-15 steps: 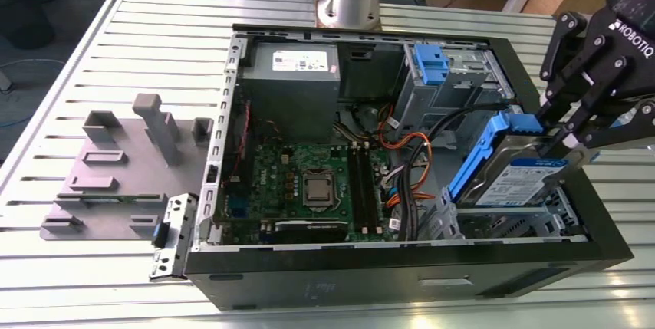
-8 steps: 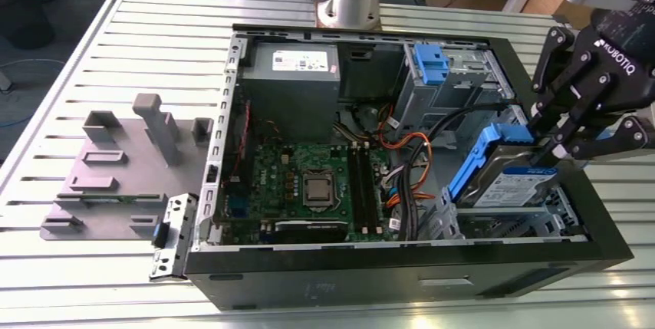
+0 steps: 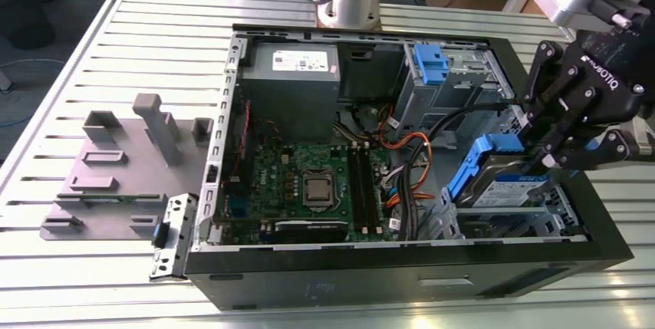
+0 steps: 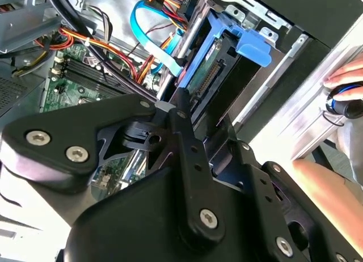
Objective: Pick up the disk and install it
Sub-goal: 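Insert the disk into the insertion slot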
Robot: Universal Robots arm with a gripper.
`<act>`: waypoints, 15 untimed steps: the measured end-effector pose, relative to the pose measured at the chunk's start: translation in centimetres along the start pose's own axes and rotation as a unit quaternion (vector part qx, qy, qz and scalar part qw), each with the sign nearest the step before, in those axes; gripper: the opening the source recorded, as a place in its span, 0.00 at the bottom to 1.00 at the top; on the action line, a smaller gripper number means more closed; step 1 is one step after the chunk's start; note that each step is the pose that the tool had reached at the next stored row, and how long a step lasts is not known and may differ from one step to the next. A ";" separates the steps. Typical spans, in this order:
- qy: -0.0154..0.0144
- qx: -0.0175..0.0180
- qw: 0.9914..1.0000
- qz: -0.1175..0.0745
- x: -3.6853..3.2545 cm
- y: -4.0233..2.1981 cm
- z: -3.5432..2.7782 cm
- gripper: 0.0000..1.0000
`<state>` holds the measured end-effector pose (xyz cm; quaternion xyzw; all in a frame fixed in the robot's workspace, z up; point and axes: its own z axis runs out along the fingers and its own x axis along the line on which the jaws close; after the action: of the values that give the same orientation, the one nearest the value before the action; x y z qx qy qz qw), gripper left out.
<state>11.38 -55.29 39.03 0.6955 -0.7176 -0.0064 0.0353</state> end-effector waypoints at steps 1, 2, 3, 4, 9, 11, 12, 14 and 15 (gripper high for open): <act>0.000 0.000 1.000 0.000 -0.01 -0.01 0.18 0.35; 0.000 -0.001 1.000 0.000 -0.01 -0.02 0.36 0.35; 0.000 -0.001 1.000 0.000 -0.02 -0.03 0.53 0.35; 0.000 -0.001 1.000 0.000 -0.03 -0.04 0.72 0.35; 0.000 -0.003 1.000 0.000 -0.06 -0.10 1.62 0.35; 0.000 -0.003 1.000 0.000 -0.07 -0.11 1.96 0.35; 0.001 -0.004 1.000 0.000 -0.07 -0.12 2.12 0.35; 0.000 -0.004 1.000 0.000 -0.09 -0.15 2.54 0.35; 0.000 -0.005 1.000 0.000 -0.09 -0.16 2.66 0.35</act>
<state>11.38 -55.31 36.36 0.6955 -0.7174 -0.0096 0.0386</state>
